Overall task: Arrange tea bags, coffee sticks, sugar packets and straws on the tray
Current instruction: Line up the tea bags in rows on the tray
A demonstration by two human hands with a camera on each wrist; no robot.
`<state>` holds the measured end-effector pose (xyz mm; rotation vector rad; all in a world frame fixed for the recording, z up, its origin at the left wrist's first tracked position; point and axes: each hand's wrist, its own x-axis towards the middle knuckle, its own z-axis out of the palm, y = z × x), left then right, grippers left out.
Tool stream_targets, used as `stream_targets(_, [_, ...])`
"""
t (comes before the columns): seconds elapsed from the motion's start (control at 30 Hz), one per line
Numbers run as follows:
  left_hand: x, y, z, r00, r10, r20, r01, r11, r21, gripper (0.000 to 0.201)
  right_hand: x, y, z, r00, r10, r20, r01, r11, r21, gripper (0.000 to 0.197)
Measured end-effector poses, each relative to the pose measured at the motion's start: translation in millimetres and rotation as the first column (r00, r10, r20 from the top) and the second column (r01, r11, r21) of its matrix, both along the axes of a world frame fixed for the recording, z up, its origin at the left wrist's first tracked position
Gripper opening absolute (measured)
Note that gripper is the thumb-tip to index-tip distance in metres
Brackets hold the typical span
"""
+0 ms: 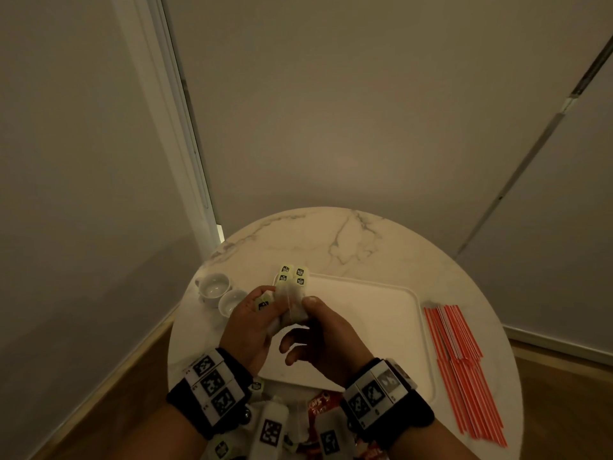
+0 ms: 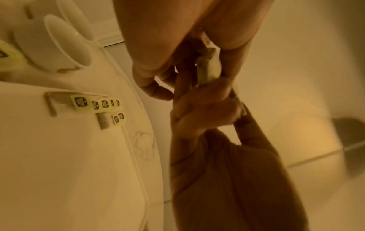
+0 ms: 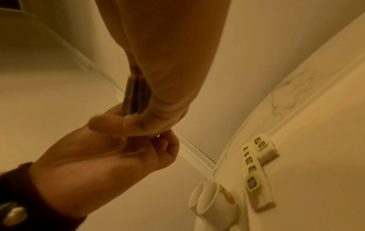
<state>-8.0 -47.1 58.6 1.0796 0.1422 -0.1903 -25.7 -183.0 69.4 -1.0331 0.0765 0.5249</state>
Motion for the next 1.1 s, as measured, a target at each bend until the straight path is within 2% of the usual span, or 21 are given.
stream_targets(0.13, [5.8, 6.8, -1.7, 0.997, 0.052, -0.061, -0.058, 0.994, -0.095, 0.017, 2.5, -8.2, -1.1, 0.998, -0.022, 0.057, 0.024, 0.999, -0.039, 0.013])
stream_targets(0.2, [7.5, 9.3, -1.4, 0.994, 0.052, -0.096, -0.065, 0.988, -0.139, 0.011, 4.0, -12.0, -2.4, 0.998, -0.04, 0.054, 0.043, 0.998, -0.048, 0.017])
stream_targets(0.27, [9.1, 11.0, 0.6, 0.991, 0.036, -0.128, -0.07, 0.959, -0.274, 0.01, 6.8, -14.3, -4.1, 0.997, -0.07, 0.022, 0.071, 0.996, -0.056, 0.022])
stream_targets(0.37, [13.5, 18.9, -0.7, 0.976, 0.068, -0.209, -0.159, 0.876, -0.456, 0.034, 12.6, -16.8, -8.0, 0.993, -0.122, 0.012, 0.122, 0.988, -0.096, 0.018])
stream_targets(0.43, [15.8, 24.9, 0.0, 0.982, 0.046, -0.185, -0.134, 0.856, -0.499, 0.055, 16.1, -18.2, -9.6, 0.988, -0.141, 0.061, 0.148, 0.979, -0.138, 0.021])
stream_targets(0.5, [18.4, 27.0, 0.6, 0.988, 0.024, -0.151, -0.094, 0.876, -0.474, 0.056, 18.4, -18.0, -7.7, 0.987, -0.14, 0.083, 0.151, 0.979, -0.136, 0.024])
stream_targets(0.57, [19.5, 23.5, 3.2, 0.989, 0.004, -0.148, -0.065, 0.91, -0.411, 0.029, 21.3, -17.9, -5.5, 0.986, -0.148, 0.079, 0.156, 0.982, -0.11, 0.029])
stream_targets(0.6, [18.5, 20.7, 7.2, 0.989, -0.004, -0.147, -0.052, 0.924, -0.379, 0.021, 23.1, -17.8, -3.7, 0.985, -0.153, 0.08, 0.161, 0.981, -0.104, 0.03])
stream_targets(0.67, [17.6, 18.6, 10.4, 0.987, -0.054, -0.148, -0.003, 0.932, -0.362, 0.028, 27.6, -17.8, -1.5, 0.982, -0.165, 0.097, 0.176, 0.977, -0.118, 0.022])
stream_targets(0.73, [16.8, 17.1, 16.1, 0.981, -0.115, -0.155, 0.052, 0.93, -0.365, 0.026, 30.7, -17.8, 1.7, 0.975, -0.191, 0.118, 0.207, 0.967, -0.147, 0.011])
stream_targets(0.77, [16.5, 16.7, 19.0, 0.978, -0.132, -0.16, 0.068, 0.933, -0.354, 0.022, 31.8, -17.8, 2.9, 0.97, -0.207, 0.131, 0.227, 0.961, -0.157, 0.014])
stream_targets(0.83, [17.2, 14.7, 19.6, 0.979, -0.116, -0.168, 0.071, 0.965, -0.254, 0.017, 32.4, -17.6, 5.6, 0.963, -0.223, 0.153, 0.247, 0.954, -0.168, 0.022])
stream_targets(0.9, [16.4, 10.8, 17.1, 0.989, -0.061, -0.133, 0.054, 0.997, -0.055, 0.016, 32.0, -17.5, 9.1, 0.959, -0.226, 0.172, 0.254, 0.954, -0.162, 0.022])
stream_targets(0.97, [15.0, 5.8, 14.7, 0.997, -0.022, -0.071, 0.032, 0.988, 0.152, 0.022, 31.5, -17.0, 11.7, 0.958, -0.231, 0.172, 0.256, 0.956, -0.144, 0.018])
stream_targets(1.03, [12.5, 0.6, 13.2, 0.999, -0.025, -0.041, 0.034, 0.972, 0.234, 0.031, 31.0, -15.4, 12.9, 0.958, -0.226, 0.174, 0.251, 0.958, -0.14, 0.012])
stream_targets(1.1, [11.4, -2.7, 12.7, 0.999, -0.016, -0.041, 0.026, 0.967, 0.254, 0.024, 30.1, -13.1, 14.1, 0.96, -0.211, 0.182, 0.242, 0.956, -0.164, 0.004])
